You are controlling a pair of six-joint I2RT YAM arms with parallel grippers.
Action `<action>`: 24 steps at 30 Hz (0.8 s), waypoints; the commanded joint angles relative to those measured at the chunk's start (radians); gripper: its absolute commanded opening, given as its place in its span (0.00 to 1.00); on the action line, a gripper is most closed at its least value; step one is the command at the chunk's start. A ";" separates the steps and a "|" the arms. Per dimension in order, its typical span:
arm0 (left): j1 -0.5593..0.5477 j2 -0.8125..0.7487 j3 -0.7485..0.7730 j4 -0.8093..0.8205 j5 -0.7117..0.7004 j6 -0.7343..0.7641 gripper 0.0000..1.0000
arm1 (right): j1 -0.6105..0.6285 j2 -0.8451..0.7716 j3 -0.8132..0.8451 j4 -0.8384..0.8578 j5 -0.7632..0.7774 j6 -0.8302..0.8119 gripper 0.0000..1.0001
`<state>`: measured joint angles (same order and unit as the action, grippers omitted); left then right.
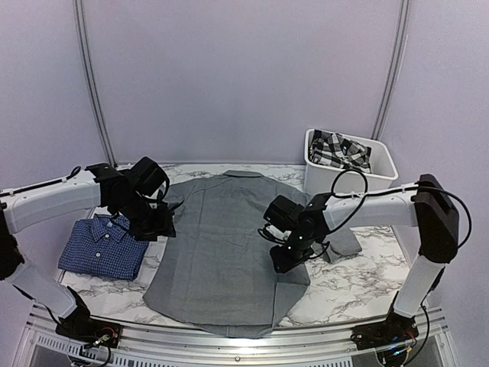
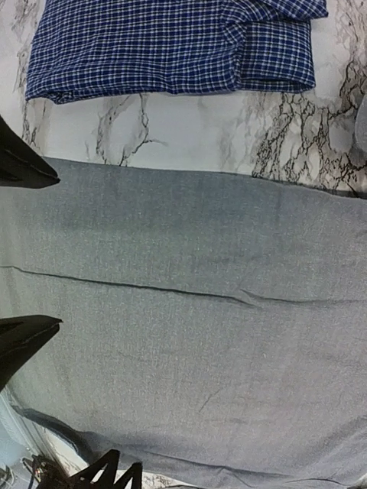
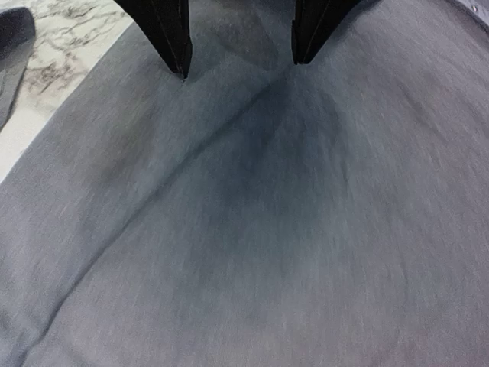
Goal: Fold and stack the long sleeve shirts
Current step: Smooth out the crumpled shirt at the corner of the board.
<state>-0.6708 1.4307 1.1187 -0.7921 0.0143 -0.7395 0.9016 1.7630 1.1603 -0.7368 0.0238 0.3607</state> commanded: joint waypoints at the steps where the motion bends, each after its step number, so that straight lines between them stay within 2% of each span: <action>1: 0.041 0.085 0.037 -0.034 0.067 0.120 0.59 | 0.002 -0.100 -0.135 -0.058 -0.166 -0.023 0.41; 8: 0.058 0.102 -0.020 0.062 0.072 0.128 0.59 | 0.035 -0.377 -0.344 -0.082 -0.373 0.075 0.41; 11: 0.068 0.092 -0.054 0.120 0.069 0.114 0.59 | 0.082 -0.449 -0.389 -0.074 -0.377 0.129 0.41; 14: 0.093 0.086 -0.049 0.150 0.046 0.124 0.59 | 0.097 -0.465 -0.380 -0.106 -0.294 0.145 0.41; 17: 0.145 0.079 -0.028 0.187 -0.007 0.138 0.59 | 0.089 -0.455 -0.299 -0.107 -0.152 0.146 0.46; 24: 0.322 0.107 -0.012 0.351 -0.116 0.116 0.59 | 0.023 -0.334 -0.142 0.105 0.083 0.082 0.52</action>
<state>-0.4248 1.5368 1.0771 -0.5629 -0.0113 -0.6205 0.9630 1.3811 0.9398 -0.7891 -0.0612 0.4744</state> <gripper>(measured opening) 0.594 0.518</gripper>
